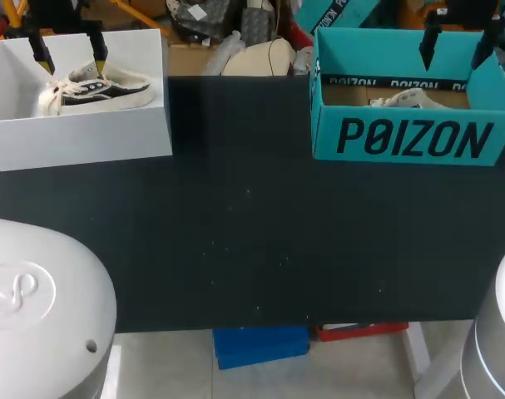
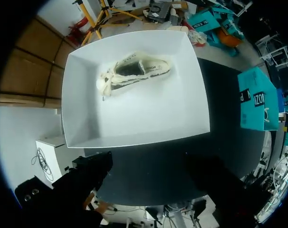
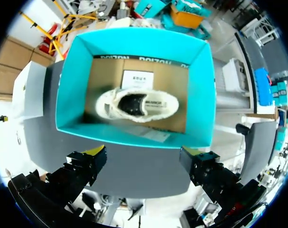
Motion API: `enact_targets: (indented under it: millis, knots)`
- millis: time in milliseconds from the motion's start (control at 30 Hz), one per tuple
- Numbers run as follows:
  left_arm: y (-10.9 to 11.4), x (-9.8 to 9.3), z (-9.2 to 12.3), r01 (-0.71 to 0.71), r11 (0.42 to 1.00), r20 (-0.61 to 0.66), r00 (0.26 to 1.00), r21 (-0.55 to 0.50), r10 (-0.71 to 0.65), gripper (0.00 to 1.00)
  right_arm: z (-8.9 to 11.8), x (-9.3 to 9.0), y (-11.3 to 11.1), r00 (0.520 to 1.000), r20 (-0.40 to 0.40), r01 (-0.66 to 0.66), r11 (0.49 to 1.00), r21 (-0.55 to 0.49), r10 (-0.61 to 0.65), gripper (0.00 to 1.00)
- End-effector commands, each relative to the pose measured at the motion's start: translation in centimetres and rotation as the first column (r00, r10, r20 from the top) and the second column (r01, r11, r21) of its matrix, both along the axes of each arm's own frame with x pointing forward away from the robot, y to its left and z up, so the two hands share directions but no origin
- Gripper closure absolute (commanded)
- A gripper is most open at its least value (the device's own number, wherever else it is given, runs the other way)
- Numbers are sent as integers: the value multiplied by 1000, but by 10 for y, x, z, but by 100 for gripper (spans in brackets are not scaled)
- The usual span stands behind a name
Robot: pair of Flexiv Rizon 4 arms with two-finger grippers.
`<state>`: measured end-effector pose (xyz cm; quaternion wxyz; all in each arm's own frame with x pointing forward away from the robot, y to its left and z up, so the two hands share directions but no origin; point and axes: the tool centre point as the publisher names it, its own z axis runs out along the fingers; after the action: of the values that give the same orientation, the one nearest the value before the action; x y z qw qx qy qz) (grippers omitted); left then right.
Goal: Take the shoe out of the shoebox, open the shoe tongue, remove and reinsert the insole, then place the shoe into the shoebox
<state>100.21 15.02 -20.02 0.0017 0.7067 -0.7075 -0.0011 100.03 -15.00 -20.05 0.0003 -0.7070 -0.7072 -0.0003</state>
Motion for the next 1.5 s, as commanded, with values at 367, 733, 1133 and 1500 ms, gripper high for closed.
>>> enact_targets:
  millis: [367,733,1133,1500]
  knots:
    - [0,-23,16,909,403,165,383,107,-909,0,0,0,0,1000,0,0,1000,0,0,0]
    - [0,-23,16,909,403,165,383,107,-909,0,0,0,0,1000,0,0,1000,0,0,0]
    - [2,-18,14,918,380,153,362,113,-920,0,0,0,0,1000,0,0,1000,0,0,0]
    - [17,39,-16,937,320,116,306,140,-945,51,0,0,0,1000,0,0,1000,0,0,0]
